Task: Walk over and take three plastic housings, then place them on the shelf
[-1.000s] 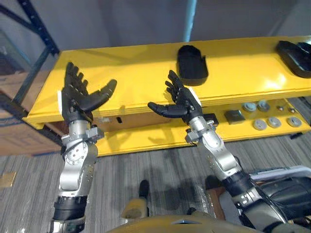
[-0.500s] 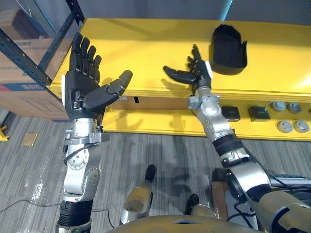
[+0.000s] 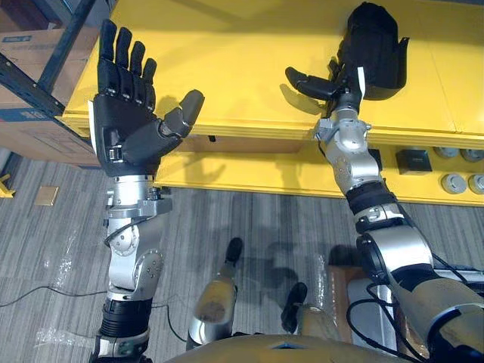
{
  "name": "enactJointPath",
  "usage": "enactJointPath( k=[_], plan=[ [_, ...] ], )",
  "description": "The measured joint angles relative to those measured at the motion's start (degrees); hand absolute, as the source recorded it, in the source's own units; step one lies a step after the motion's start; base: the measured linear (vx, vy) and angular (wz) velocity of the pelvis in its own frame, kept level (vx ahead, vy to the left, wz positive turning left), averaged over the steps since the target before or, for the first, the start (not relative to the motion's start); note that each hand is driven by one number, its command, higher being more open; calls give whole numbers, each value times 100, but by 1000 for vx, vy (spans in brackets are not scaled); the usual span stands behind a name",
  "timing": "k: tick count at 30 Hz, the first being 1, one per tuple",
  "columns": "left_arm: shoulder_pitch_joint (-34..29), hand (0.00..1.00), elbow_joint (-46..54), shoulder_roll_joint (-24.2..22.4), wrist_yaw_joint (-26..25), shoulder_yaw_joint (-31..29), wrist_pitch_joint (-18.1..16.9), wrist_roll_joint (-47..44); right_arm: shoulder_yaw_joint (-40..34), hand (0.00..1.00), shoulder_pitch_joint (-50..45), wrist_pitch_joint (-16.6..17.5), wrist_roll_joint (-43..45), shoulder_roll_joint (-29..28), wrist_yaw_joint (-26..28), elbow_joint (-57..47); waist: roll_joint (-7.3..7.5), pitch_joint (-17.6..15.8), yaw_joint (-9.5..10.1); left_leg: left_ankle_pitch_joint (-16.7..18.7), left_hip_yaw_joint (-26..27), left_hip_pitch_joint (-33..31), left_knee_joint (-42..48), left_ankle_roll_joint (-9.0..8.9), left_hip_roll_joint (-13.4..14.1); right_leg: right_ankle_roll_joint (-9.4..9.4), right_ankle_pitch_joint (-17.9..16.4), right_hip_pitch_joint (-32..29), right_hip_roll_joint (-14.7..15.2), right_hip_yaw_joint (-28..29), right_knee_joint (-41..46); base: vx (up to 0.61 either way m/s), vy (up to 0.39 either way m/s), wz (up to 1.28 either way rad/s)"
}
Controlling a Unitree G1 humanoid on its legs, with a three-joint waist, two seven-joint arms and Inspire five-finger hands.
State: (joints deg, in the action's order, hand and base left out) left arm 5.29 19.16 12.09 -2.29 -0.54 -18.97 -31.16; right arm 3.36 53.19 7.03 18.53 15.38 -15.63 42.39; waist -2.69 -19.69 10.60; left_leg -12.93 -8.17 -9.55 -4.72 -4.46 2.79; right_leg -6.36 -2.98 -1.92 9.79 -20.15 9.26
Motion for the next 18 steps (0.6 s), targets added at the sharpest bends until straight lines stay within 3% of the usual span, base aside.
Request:
enactJointPath(
  k=[18],
  plan=[
    [0, 100, -115, 11, 118, 171, 35, -3, -54, 100, 66, -18, -6, 3, 1, 0, 47, -120, -4, 4, 106, 63, -1, -30, 67, 44, -115, -110, 0, 101, 271, -8, -48, -3]
  ],
)
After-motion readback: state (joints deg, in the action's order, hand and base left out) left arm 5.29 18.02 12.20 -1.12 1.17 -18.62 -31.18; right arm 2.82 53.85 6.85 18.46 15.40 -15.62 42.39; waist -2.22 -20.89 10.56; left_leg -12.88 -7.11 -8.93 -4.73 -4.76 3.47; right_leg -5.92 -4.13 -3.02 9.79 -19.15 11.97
